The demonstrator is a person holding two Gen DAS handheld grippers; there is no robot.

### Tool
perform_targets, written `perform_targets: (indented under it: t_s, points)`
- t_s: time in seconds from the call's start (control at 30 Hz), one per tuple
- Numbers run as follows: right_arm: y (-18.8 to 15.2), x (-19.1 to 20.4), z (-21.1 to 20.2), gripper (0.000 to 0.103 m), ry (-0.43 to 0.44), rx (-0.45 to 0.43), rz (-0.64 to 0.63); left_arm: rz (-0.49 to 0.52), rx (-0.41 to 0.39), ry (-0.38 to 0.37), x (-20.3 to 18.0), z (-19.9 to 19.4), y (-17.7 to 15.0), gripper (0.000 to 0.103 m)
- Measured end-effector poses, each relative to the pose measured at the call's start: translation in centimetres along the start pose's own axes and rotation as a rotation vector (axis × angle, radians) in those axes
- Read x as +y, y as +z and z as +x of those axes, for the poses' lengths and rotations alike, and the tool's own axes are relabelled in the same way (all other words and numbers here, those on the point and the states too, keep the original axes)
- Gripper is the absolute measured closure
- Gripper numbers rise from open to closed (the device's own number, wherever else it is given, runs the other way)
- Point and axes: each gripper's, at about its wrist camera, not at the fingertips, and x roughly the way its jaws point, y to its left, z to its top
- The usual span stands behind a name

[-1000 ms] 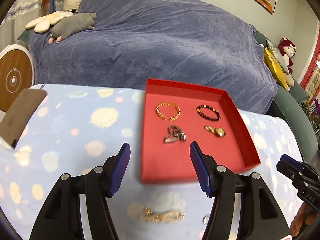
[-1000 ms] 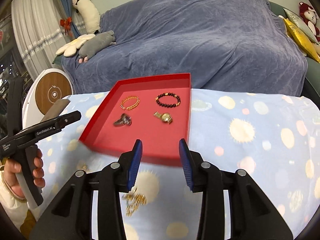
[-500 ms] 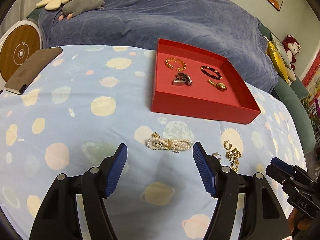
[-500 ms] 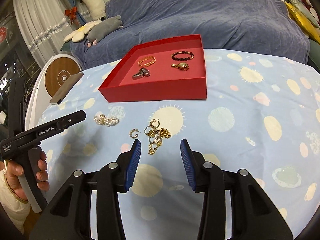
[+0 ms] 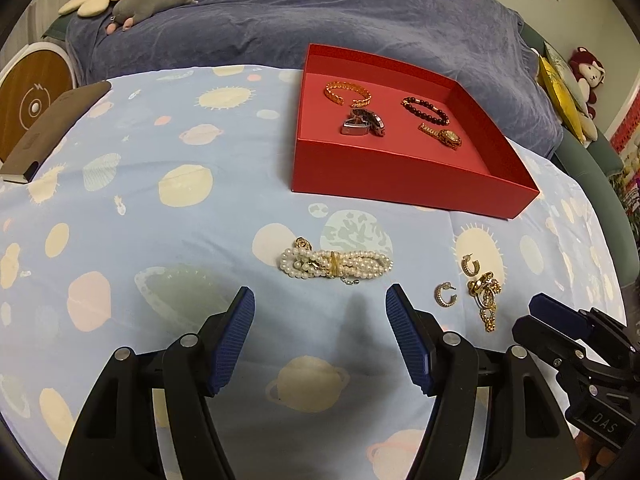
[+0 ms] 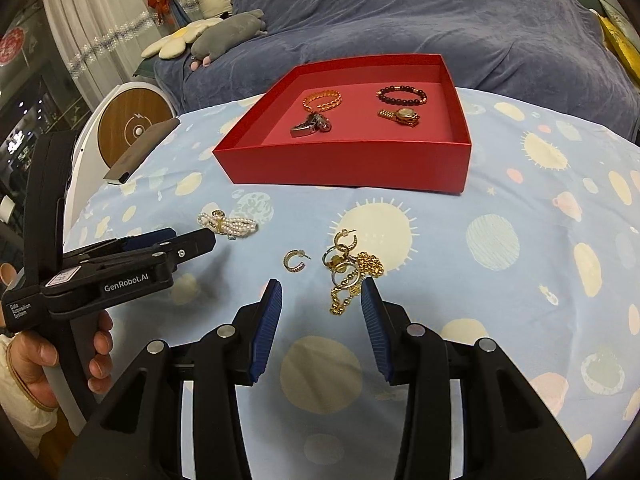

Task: Organize jewelry
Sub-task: 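Lower the right tool onto the gold pendant chain and close it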

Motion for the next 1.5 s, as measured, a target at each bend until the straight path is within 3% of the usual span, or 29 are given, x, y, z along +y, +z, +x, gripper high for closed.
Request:
perform_targets:
  t_s: [0.33, 0.4, 0.7, 0.93, 1.13, 1.5]
  points:
    - [1.7, 0.7, 2.5, 0.071, -0.039, -0.028, -0.007, -0.027, 0.008, 0.003, 1.4, -0.2, 0.0, 0.038]
    - [1.7, 0.4, 3.0, 0.078, -0.066, -0.015, -0.004, -0.029, 0.006, 0.002, 1.5, -0.3, -0.1, 0.038]
    - [-0.6, -2.2, 2.9, 0.086, -0.127, 0.051, 0.031, -0.044, 0.001, -0.011, 1.7, -0.7, 0.3, 0.038]
    - [1.5, -0.3, 1.7, 0.086, -0.061, -0.018, 0.012, -0.037, -0.016, -0.028, 0.3, -1.0, 0.7, 0.038]
    - [1.8, -0.7, 3.9, 0.086, -0.112, 0.003, 0.018, -0.028, -0.008, -0.038, -0.3, -0.7, 0.8, 0.038]
    - [-0.1, -2.3, 2.9, 0.086, -0.108, 0.037, 0.033, -0.056, 0.007, -0.026, 0.7, -0.2, 0.8, 0.038]
